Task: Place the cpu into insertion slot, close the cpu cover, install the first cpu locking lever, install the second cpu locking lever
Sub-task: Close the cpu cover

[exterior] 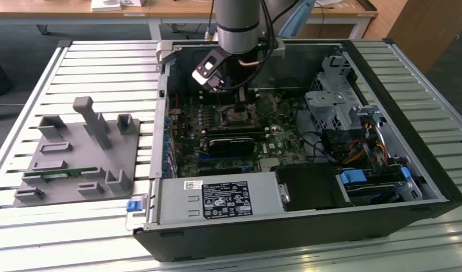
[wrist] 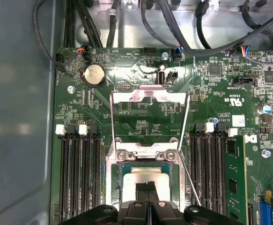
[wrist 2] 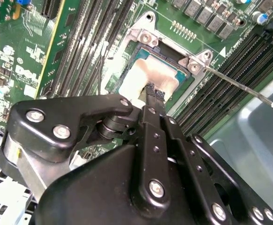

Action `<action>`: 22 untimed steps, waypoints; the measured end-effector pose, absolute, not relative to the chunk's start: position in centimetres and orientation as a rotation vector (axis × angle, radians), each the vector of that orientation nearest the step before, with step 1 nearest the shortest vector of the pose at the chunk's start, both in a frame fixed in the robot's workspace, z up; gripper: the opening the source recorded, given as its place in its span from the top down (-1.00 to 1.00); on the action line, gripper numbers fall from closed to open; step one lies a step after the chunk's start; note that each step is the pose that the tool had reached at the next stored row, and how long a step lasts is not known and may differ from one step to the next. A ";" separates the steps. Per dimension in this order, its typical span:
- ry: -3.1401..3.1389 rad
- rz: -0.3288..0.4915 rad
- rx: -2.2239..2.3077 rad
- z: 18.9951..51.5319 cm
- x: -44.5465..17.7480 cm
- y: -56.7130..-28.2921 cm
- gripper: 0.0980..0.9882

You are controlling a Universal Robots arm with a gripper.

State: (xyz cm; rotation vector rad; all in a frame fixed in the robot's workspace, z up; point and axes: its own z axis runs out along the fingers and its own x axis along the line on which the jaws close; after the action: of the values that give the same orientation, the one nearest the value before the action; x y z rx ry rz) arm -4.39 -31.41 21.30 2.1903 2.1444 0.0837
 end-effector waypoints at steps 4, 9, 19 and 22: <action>2.145 0.083 2.191 21.5 -4.3 -31.4 0.98; 2.146 0.081 2.192 22.6 -4.3 -31.4 0.98; 2.151 0.072 2.197 24.8 -4.3 -31.5 0.98; 2.157 0.059 2.203 24.9 -4.0 -31.6 0.98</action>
State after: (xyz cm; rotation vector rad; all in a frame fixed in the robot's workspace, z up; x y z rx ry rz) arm -4.05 -31.57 24.91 2.2033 2.1574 0.0587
